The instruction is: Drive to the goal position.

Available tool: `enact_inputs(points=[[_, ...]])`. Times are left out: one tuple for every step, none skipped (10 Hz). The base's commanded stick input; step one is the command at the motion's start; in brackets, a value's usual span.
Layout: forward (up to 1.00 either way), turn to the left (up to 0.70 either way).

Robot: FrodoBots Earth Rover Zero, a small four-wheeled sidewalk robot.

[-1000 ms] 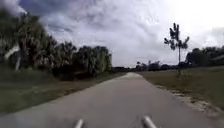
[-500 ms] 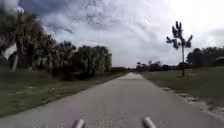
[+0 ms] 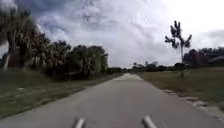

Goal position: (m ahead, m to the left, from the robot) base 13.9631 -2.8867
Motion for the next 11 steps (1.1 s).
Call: enact_inputs(points=[[0.69, 0.03], [0.69, 0.03], [0.69, 0.03], [0.69, 0.03], [0.69, 0.03], [0.69, 0.03], [0.69, 0.03], [0.69, 0.03], [0.69, 0.03], [0.69, 0.03], [0.69, 0.03]])
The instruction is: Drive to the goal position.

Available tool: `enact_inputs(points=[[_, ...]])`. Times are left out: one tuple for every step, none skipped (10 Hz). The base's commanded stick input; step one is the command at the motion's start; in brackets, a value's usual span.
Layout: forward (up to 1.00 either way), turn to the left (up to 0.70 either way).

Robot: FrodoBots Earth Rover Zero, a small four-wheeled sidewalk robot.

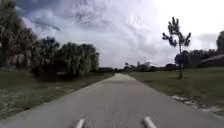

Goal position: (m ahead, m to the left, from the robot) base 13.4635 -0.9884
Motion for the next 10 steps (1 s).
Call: enact_inputs(points=[[0.69, 0.03], [0.69, 0.03], [0.69, 0.03], [0.69, 0.03], [0.69, 0.03], [0.69, 0.03], [0.69, 0.03], [0.69, 0.03], [0.69, 0.03], [0.69, 0.03]])
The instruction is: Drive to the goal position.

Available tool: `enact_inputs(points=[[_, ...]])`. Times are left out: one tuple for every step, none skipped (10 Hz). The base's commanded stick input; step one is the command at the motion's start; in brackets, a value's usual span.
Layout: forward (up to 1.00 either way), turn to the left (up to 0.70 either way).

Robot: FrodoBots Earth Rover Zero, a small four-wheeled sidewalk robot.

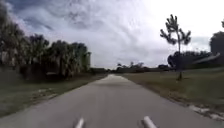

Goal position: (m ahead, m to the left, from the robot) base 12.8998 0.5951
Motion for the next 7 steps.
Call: enact_inputs(points=[[0.69, 0.03], [0.69, 0.03], [0.69, 0.03], [0.69, 0.03], [0.69, 0.26], [0.69, 0.34], [0.69, 0.34]])
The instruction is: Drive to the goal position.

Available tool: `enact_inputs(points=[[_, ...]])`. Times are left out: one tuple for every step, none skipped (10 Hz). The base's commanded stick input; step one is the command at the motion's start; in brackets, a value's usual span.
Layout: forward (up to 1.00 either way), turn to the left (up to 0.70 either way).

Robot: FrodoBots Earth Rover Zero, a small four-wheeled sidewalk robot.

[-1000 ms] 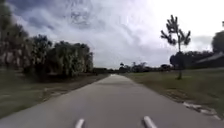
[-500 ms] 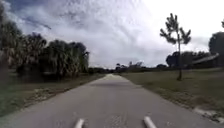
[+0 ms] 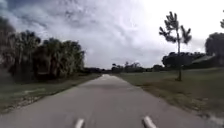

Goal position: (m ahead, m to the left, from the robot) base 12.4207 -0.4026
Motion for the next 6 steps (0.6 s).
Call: enact_inputs(points=[[0.69, 0.34], [0.69, 0.34], [0.69, 0.34], [0.69, 0.34], [0.69, 0.3], [0.69, 0.22]])
